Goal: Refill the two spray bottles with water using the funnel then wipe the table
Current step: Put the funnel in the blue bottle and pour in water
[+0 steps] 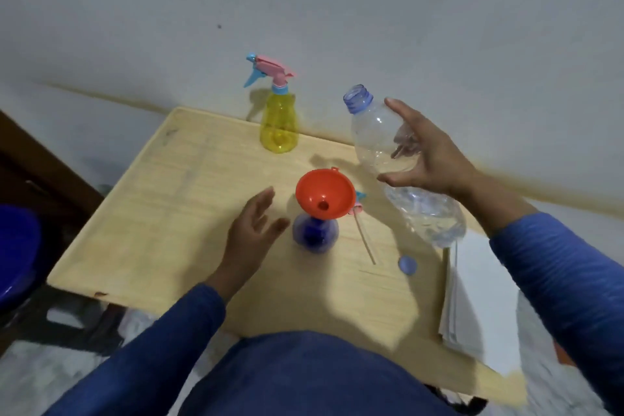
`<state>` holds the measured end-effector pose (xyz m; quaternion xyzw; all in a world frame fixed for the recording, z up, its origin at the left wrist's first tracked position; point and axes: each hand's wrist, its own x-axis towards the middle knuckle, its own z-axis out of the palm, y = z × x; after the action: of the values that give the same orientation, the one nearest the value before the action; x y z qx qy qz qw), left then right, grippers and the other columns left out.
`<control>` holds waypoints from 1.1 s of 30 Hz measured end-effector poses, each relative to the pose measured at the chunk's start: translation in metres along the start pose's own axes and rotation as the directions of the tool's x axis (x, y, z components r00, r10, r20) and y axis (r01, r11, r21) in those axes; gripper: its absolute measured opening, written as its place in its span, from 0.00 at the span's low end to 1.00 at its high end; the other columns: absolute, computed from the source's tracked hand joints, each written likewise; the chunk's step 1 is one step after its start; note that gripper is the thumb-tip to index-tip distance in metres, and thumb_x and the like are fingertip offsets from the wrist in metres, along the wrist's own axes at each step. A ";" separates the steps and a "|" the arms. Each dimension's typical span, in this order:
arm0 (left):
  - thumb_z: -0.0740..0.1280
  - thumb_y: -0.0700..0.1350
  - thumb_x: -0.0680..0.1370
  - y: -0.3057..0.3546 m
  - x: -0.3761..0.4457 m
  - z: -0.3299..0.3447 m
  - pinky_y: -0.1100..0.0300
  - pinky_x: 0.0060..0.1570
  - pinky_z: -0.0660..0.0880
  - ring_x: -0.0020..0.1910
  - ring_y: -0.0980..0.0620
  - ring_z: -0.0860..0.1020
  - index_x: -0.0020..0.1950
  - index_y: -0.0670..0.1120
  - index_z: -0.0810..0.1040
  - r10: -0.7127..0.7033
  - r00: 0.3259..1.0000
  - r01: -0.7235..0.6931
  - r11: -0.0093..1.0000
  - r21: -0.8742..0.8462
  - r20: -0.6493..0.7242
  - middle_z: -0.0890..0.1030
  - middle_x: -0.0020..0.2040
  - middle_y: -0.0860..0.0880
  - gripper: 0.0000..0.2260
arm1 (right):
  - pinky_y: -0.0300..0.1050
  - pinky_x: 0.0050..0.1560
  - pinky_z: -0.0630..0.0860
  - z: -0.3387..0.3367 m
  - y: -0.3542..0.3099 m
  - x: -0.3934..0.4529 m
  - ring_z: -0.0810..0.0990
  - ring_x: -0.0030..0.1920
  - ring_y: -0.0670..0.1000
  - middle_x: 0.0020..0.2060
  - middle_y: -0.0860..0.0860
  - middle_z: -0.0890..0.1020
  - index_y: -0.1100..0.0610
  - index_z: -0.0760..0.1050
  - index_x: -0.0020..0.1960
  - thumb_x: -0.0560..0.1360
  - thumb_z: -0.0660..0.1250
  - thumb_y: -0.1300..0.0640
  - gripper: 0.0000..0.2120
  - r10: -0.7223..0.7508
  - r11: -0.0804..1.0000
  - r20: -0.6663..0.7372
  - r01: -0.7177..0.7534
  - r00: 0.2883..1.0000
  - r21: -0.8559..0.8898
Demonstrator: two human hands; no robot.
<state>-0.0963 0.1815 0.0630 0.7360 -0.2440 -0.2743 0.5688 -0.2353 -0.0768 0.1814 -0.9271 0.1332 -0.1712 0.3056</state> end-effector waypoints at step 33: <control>0.77 0.58 0.59 -0.051 0.018 0.046 0.53 0.55 0.79 0.56 0.57 0.78 0.64 0.56 0.71 -0.056 0.990 0.059 0.998 -0.024 0.131 0.79 0.58 0.56 0.35 | 0.49 0.46 0.74 -0.025 -0.001 -0.031 0.72 0.43 0.56 0.44 0.52 0.68 0.22 0.47 0.65 0.62 0.79 0.56 0.52 0.085 0.921 0.524 0.134 0.847 -0.367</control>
<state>-0.1126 0.1488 0.0021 0.7152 -0.2555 -0.3416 0.5536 -0.2735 -0.0778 0.1936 -0.9815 0.0629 0.1173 0.1376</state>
